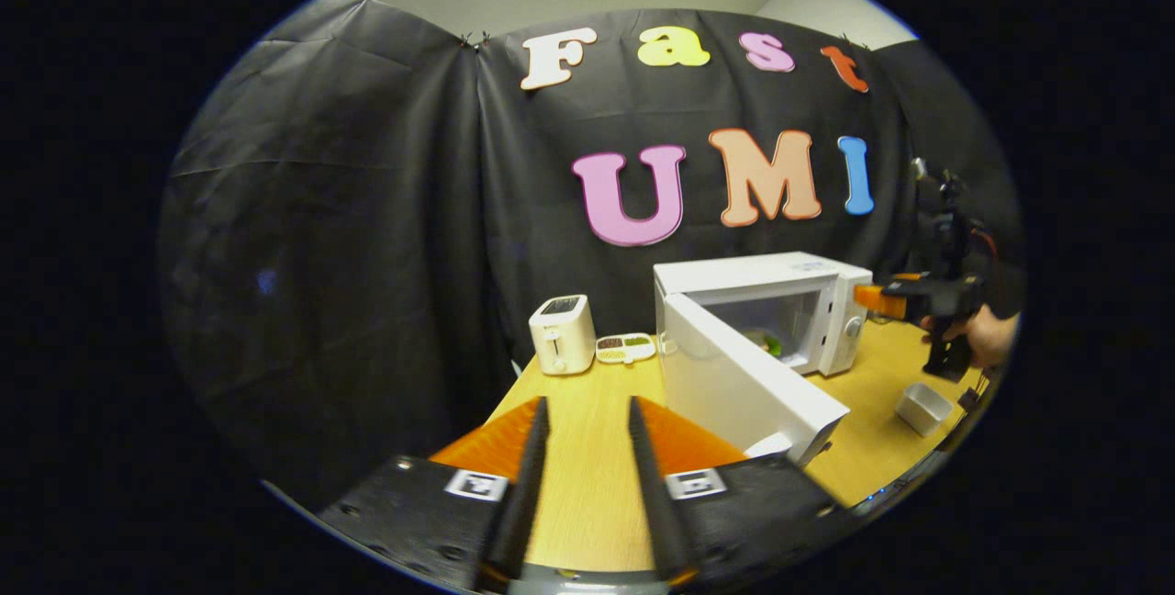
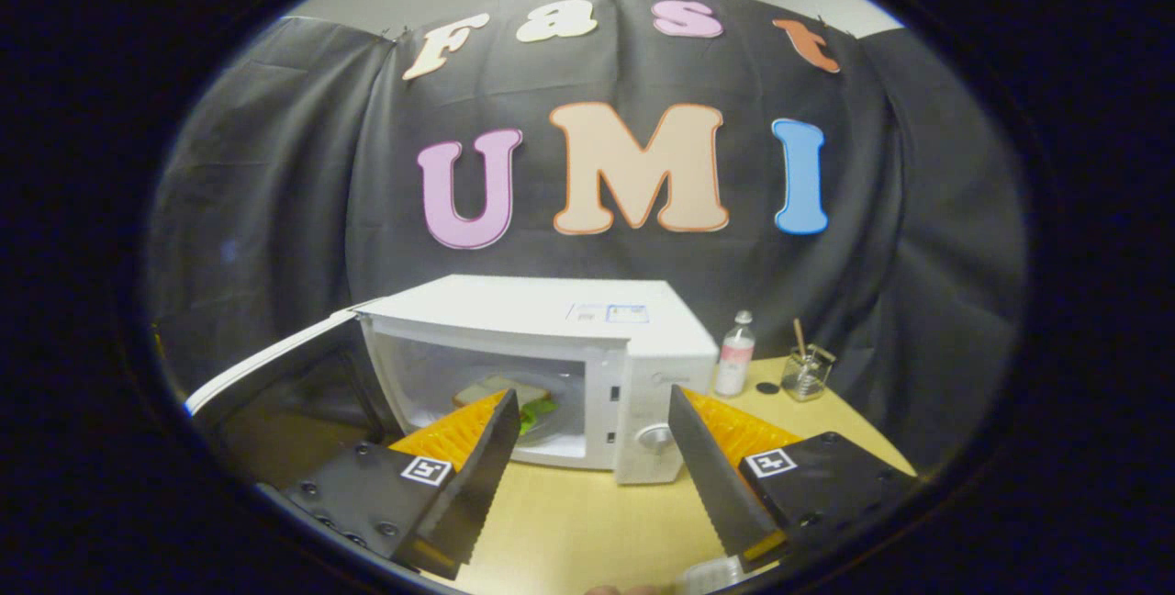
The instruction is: Open the microwave oven with the left hand, put the food in, and close the microwave oven.
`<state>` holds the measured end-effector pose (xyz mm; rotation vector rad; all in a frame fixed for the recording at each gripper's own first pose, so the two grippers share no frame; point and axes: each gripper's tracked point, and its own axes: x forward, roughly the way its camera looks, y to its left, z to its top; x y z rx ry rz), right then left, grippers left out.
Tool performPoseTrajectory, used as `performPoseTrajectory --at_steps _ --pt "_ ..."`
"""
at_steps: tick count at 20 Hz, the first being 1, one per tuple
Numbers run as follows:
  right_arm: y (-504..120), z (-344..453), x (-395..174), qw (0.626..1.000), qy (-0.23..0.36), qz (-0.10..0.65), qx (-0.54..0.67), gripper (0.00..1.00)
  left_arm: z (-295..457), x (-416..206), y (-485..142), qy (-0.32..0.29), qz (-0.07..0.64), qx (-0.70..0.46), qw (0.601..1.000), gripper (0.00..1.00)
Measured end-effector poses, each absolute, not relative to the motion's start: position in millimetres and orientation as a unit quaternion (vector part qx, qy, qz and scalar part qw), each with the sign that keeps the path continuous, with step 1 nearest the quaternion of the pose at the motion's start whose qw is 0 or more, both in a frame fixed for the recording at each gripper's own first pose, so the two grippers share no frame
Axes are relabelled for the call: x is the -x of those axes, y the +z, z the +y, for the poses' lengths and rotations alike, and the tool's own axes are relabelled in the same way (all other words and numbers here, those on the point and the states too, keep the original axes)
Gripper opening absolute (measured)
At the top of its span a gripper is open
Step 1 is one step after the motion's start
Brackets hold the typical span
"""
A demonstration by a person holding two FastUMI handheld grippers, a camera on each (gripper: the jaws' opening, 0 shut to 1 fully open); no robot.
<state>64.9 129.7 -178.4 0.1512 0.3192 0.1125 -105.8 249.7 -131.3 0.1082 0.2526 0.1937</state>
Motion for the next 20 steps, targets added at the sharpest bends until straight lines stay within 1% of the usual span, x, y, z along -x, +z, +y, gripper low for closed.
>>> performPoseTrajectory --at_steps 1,2,5,6,12,15,20 --pt "-163 116 -64 0.985 0.048 0.146 -0.074 0.91 250 104 -143 0.099 0.134 -0.047 0.985 0.07" --pt "-146 103 -63 0.988 0.039 0.132 -0.072 0.9 242 103 -153 0.091 0.14 -0.036 0.985 0.0" --pt "-105 75 -59 0.993 0.021 0.097 -0.06 0.91 228 99 -183 0.076 0.169 -0.024 0.982 0.0" --pt "-95 68 -58 0.994 0.015 0.093 -0.059 0.99 222 99 -192 0.068 0.179 -0.024 0.981 0.01" --pt "-41 44 -58 0.994 0.003 0.065 -0.083 0.99 192 86 -212 0.025 0.195 -0.051 0.979 0.0" --pt "-37 43 -55 0.993 0.012 0.073 -0.096 0.99 180 80 -211 0.01 0.191 -0.055 0.98 0.01" --pt "-25 39 -51 0.994 0.015 0.062 -0.09 0.99 162 73 -214 -0.005 0.19 -0.066 0.98 0.01"
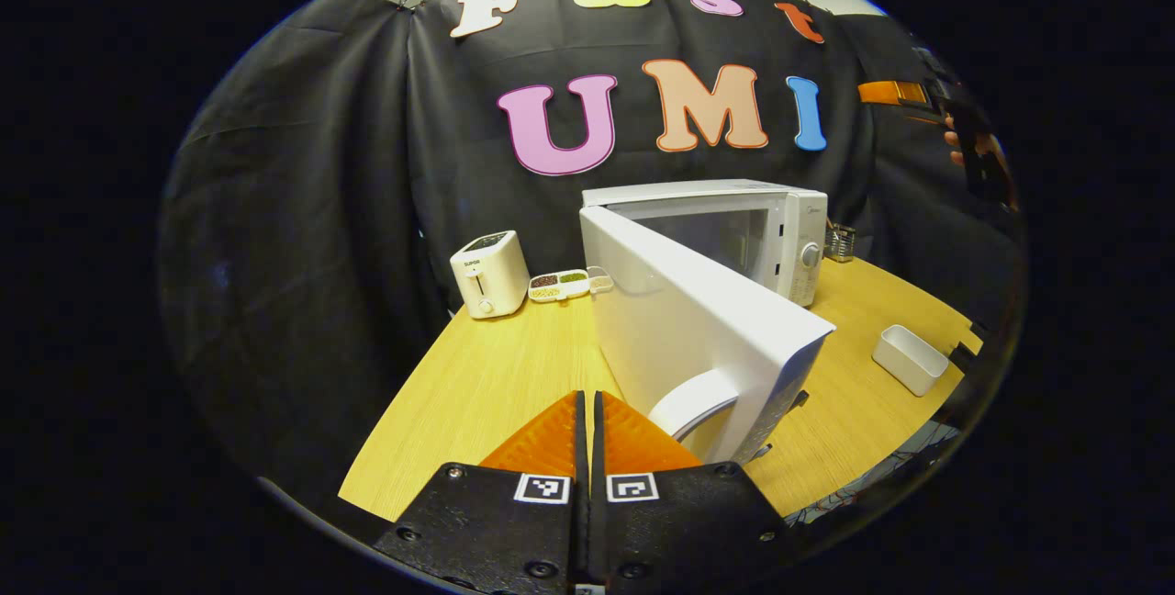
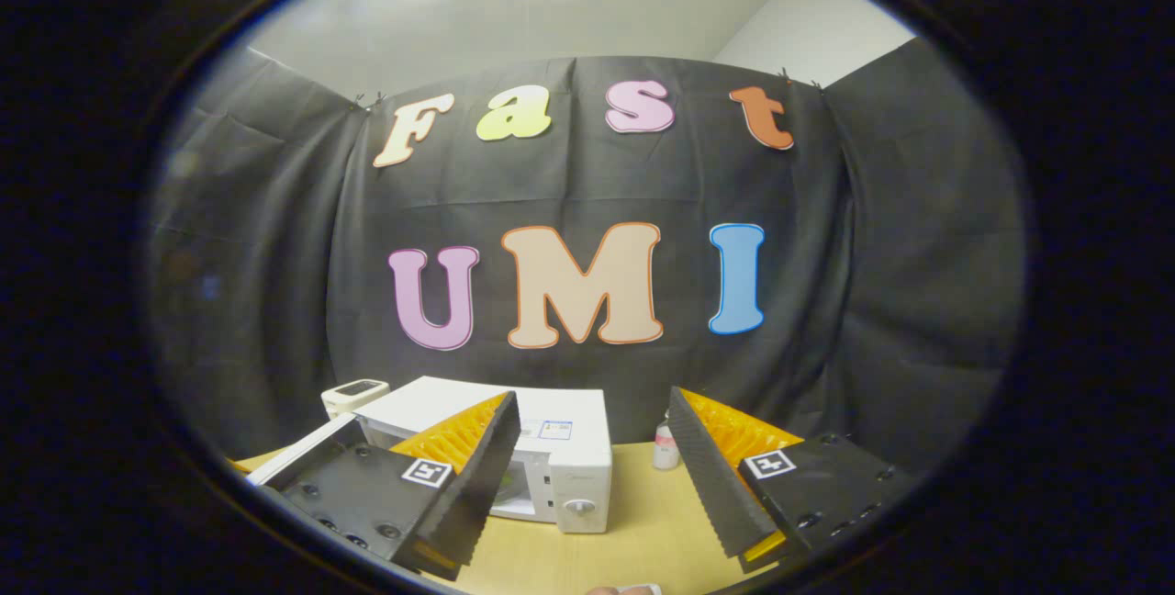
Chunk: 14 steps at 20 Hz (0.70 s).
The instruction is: Open the microwave oven with the left hand, put the food in, and close the microwave oven.
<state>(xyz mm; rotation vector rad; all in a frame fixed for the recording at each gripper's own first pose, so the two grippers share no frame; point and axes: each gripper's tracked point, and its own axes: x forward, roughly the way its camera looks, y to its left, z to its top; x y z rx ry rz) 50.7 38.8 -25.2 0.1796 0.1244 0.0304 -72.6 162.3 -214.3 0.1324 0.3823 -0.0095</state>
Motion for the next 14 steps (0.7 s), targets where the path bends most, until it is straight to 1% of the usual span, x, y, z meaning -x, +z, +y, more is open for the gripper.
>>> performPoseTrajectory --at_steps 6,7,14 --pt "-13 39 -49 0.996 0.029 0.048 -0.07 0.99 121 67 -222 -0.052 0.198 -0.074 0.976 0.01" --pt "-13 39 -49 0.996 0.034 0.047 -0.069 0.9 113 63 -220 -0.061 0.196 -0.076 0.976 0.01" --pt "-13 38 -46 0.994 0.055 0.049 -0.085 0.91 62 37 -216 -0.101 0.186 -0.076 0.974 0.01"
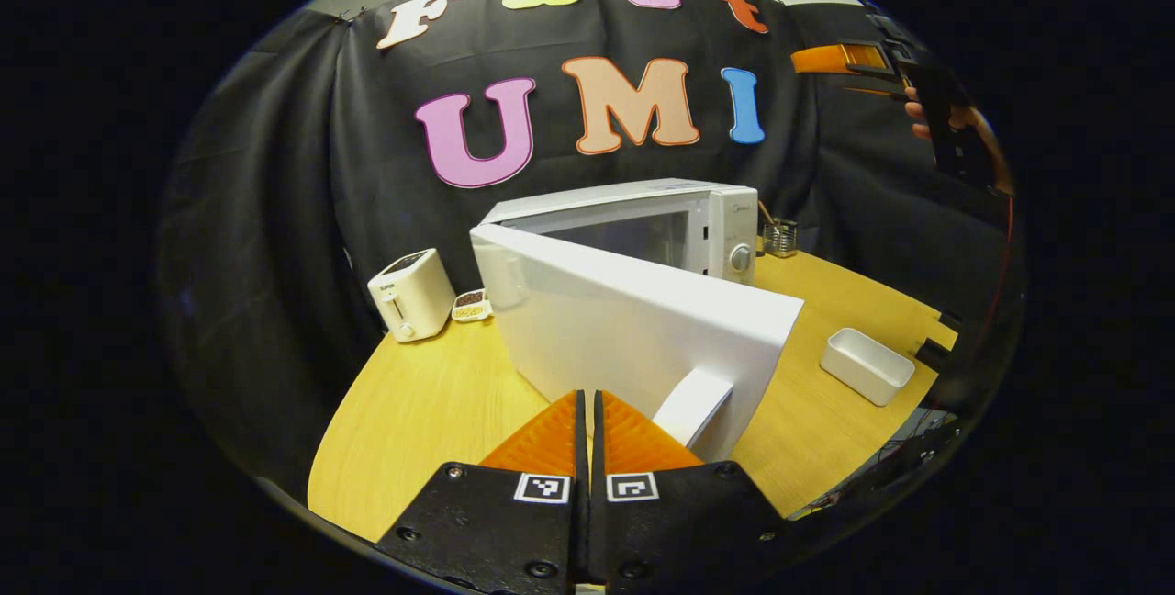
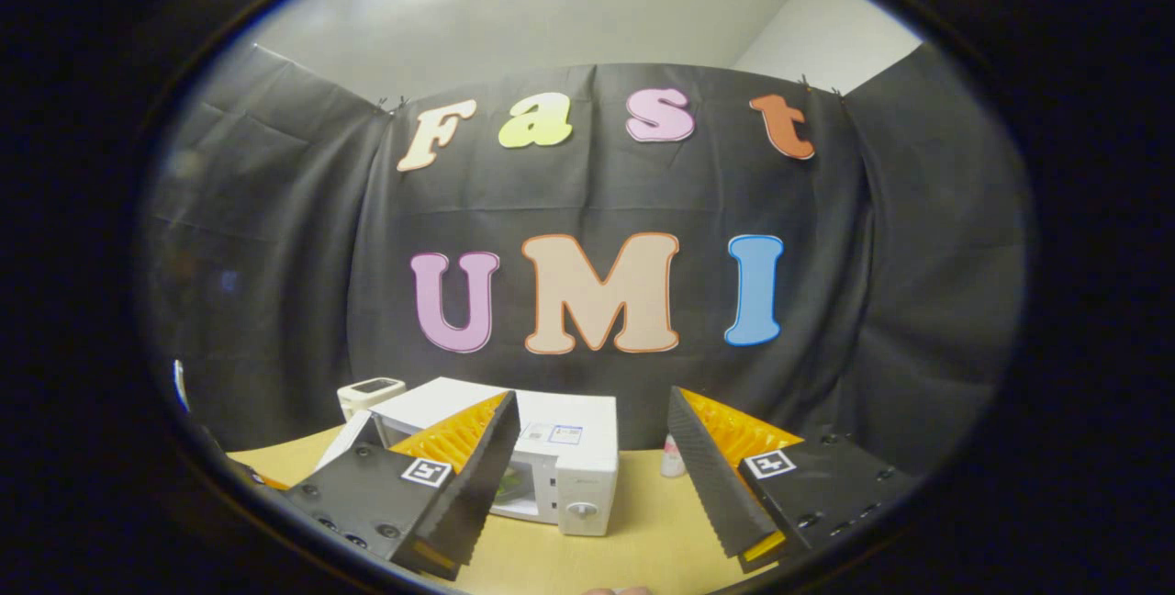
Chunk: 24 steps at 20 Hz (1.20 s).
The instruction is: Open the microwave oven with the left hand, put the food in, and close the microwave oven.
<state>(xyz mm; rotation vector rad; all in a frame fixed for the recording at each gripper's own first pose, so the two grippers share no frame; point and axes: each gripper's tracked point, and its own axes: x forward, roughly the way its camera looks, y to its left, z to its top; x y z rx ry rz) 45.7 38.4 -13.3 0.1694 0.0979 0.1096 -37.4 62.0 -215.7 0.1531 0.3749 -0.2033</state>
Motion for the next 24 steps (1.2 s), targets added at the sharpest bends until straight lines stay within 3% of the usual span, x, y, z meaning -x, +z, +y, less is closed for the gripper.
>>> performPoseTrajectory --at_steps 5,6,7,8,11,12,13,16,17,20,21,24 --pt "-16 29 -48 0.993 0.066 0.051 -0.087 0.91 32 23 -218 -0.119 0.19 -0.074 0.972 0.01" --pt "-17 29 -49 0.992 0.07 0.052 -0.089 0.99 26 19 -219 -0.119 0.191 -0.072 0.972 0.01" --pt "-20 28 -50 0.992 0.073 0.054 -0.089 0.99 23 16 -221 -0.117 0.195 -0.07 0.971 0.01" --pt "-20 26 -50 0.992 0.076 0.054 -0.088 0.91 18 12 -223 -0.115 0.2 -0.065 0.971 0.01" --pt "-22 22 -53 0.991 0.082 0.054 -0.086 0.91 5 -1 -220 -0.108 0.201 -0.05 0.972 0.01" --pt "-23 21 -54 0.991 0.086 0.056 -0.089 0.99 1 -6 -217 -0.108 0.201 -0.048 0.973 0.01" --pt "-26 21 -54 0.99 0.09 0.06 -0.092 0.91 -4 -11 -216 -0.108 0.201 -0.048 0.972 0.01" --pt "-27 19 -59 0.988 0.101 0.064 -0.101 0.91 -17 -23 -218 -0.109 0.211 -0.044 0.971 0.01" --pt "-30 17 -60 0.987 0.104 0.066 -0.102 0.99 -21 -28 -218 -0.11 0.212 -0.042 0.97 0.01" --pt "-32 10 -65 0.986 0.106 0.068 -0.109 0.99 -33 -45 -216 -0.114 0.211 -0.05 0.969 0.01" --pt "-32 7 -66 0.986 0.106 0.068 -0.111 0.95 -38 -51 -216 -0.116 0.21 -0.054 0.969 0.01" --pt "-33 1 -68 0.985 0.113 0.065 -0.114 0.99 -51 -70 -217 -0.122 0.202 -0.054 0.97 0.01"
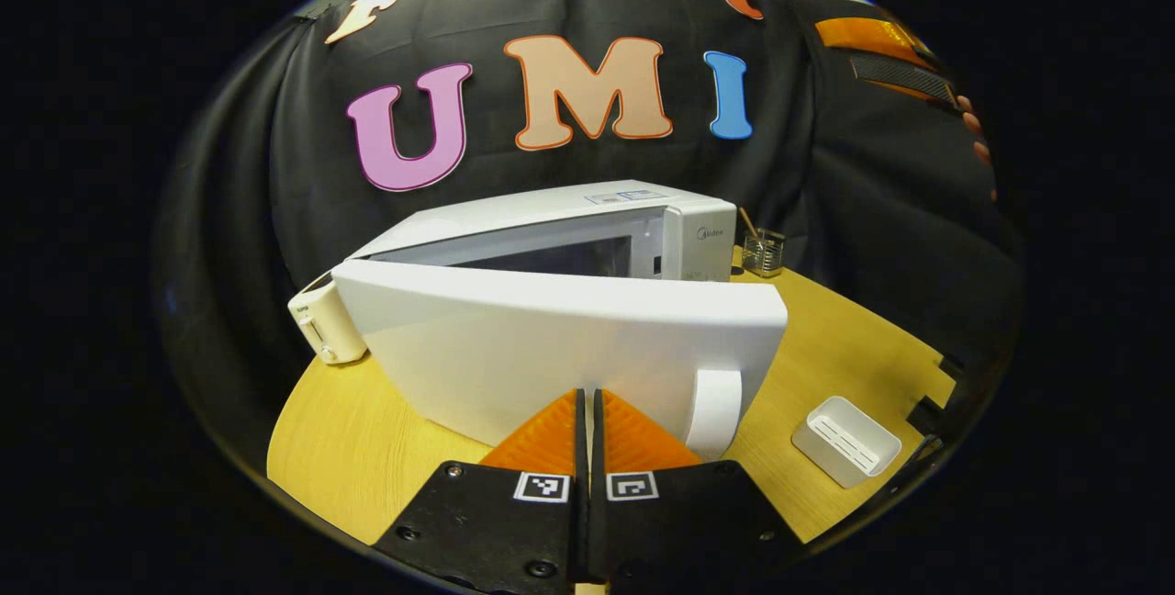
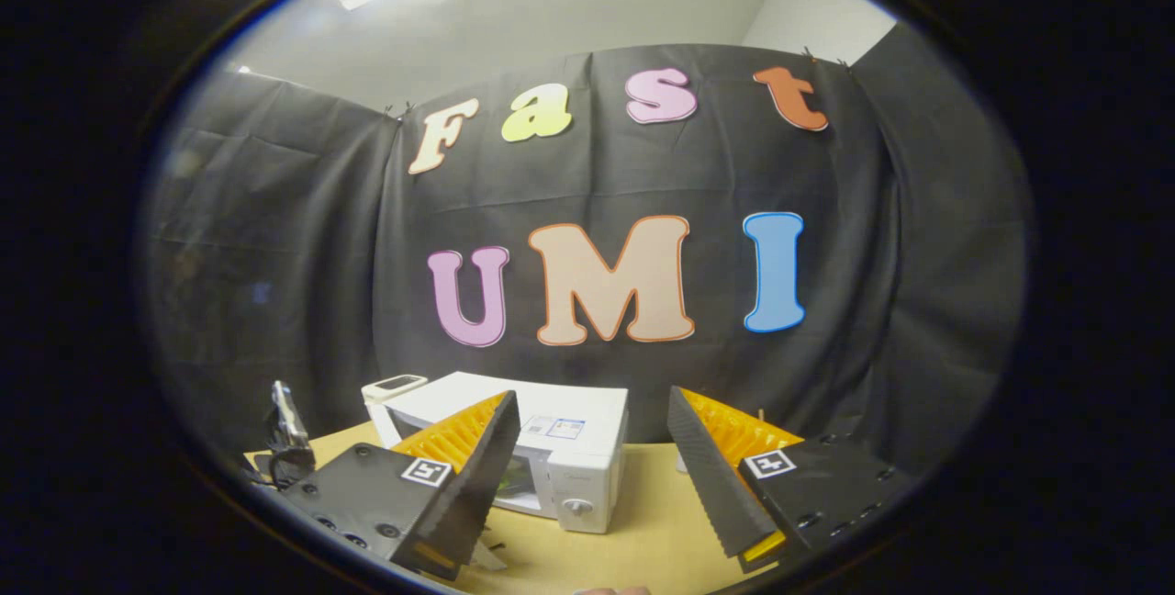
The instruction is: Open the microwave oven with the left hand, put the food in, and close the microwave oven.
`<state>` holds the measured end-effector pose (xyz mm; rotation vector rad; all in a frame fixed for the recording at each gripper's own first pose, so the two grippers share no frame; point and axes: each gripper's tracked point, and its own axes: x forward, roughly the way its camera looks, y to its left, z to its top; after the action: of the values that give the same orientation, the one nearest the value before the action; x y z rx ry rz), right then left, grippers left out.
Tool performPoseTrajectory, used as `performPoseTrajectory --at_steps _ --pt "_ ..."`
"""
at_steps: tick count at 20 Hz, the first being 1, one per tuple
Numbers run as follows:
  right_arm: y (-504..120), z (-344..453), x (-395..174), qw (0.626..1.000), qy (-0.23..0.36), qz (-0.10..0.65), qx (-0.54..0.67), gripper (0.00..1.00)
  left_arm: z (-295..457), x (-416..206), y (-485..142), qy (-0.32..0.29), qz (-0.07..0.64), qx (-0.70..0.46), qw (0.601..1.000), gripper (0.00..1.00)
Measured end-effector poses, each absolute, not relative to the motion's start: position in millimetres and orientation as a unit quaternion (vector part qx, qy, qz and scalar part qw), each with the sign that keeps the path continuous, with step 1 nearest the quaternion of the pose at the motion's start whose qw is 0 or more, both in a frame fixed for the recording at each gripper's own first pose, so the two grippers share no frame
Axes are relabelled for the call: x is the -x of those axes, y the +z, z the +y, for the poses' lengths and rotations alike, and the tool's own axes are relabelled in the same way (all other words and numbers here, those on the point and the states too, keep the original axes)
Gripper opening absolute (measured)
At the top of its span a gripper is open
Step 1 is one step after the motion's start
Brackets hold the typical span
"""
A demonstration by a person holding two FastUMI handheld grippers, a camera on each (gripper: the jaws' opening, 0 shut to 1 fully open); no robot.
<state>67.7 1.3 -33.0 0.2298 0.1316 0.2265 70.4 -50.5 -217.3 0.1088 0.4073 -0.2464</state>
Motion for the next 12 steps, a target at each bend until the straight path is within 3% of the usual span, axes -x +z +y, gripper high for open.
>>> performPoseTrajectory --at_steps 12 --pt "-30 -6 -55 0.985 0.134 0.052 -0.095 0.99 -64 -143 -219 -0.104 0.195 -0.053 0.974 0.01"
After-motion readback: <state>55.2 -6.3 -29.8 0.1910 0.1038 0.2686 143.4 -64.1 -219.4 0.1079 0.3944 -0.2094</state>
